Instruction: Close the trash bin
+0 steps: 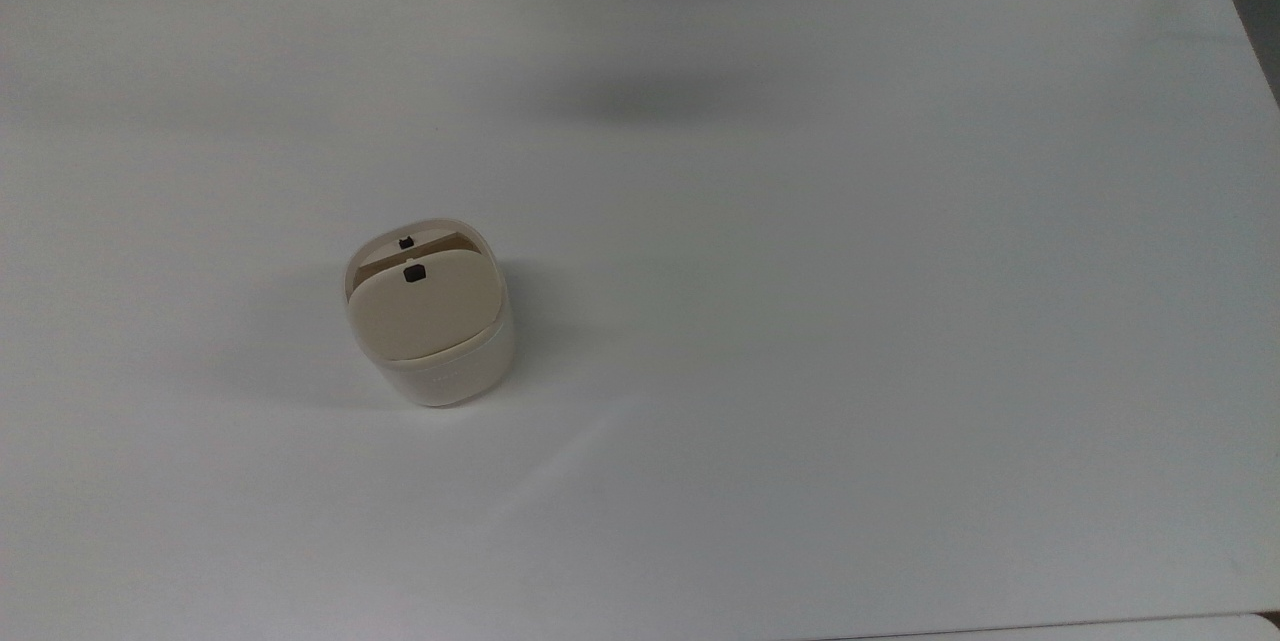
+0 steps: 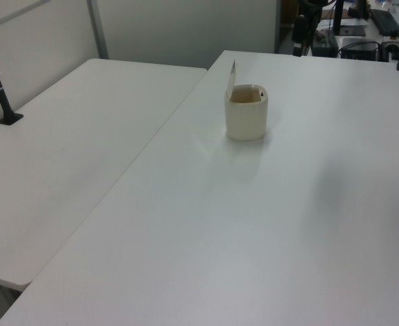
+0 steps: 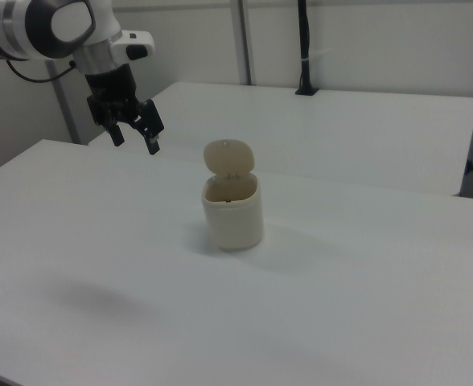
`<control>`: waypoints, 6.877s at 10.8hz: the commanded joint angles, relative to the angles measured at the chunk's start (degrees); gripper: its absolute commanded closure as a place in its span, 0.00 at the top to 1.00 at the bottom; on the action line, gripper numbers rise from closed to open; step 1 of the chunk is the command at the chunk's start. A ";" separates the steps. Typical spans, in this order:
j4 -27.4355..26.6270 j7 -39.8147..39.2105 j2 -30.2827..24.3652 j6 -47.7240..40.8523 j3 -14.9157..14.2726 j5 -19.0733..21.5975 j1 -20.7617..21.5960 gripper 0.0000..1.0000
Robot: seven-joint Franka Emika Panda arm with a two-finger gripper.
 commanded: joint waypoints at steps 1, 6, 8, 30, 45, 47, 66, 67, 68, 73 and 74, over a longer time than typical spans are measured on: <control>0.31 -0.34 0.31 0.79 0.26 0.75 -0.11 1.00; 0.31 -0.69 0.31 0.70 0.17 0.75 -0.03 1.00; 0.31 -0.86 0.31 0.70 0.26 0.75 -0.11 1.00; 12.51 35.80 16.82 29.43 -1.84 0.39 -0.38 0.06; 13.41 51.00 24.40 33.13 -4.75 -1.98 -0.73 0.00; 12.88 48.89 24.22 32.35 -4.75 -1.98 -0.73 0.00; 4.54 38.95 25.71 21.88 -4.57 -4.79 -1.61 0.00; 4.36 38.95 26.50 22.14 -4.49 -4.62 -1.87 0.00; 4.70 38.95 26.76 22.23 -4.40 -4.27 -1.96 0.00; 5.67 37.73 16.95 16.63 -3.44 -3.73 -2.31 0.00; 5.67 35.28 14.31 13.48 -2.21 -3.65 -2.49 0.00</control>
